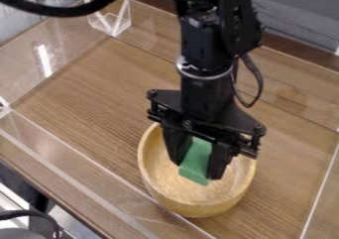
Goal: Put the green block in the brown bowl
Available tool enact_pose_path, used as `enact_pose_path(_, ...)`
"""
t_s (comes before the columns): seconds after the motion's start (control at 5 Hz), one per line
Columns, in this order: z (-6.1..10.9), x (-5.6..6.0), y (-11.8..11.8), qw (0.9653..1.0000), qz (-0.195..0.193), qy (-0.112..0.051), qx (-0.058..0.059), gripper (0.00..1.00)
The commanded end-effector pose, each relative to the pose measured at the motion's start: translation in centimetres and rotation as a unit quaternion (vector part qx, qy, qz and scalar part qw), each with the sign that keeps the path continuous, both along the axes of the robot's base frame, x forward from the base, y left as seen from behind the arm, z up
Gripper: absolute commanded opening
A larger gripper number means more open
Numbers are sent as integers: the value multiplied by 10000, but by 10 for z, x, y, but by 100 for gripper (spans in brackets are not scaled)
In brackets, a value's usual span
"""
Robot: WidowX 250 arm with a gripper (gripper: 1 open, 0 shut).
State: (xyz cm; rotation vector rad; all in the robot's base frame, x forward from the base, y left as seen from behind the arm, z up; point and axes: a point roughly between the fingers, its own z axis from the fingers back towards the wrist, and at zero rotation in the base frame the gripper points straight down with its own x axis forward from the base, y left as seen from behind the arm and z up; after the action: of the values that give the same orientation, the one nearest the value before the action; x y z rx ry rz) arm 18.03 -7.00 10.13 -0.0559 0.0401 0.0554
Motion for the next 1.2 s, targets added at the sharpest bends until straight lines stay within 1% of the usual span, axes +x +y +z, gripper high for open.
enact_pose_path(0.0,5,2,-1,9999,-30,-106,-34,0)
enact_pose_path(1.0,5,2,2,9999,-115,-88,-75,0)
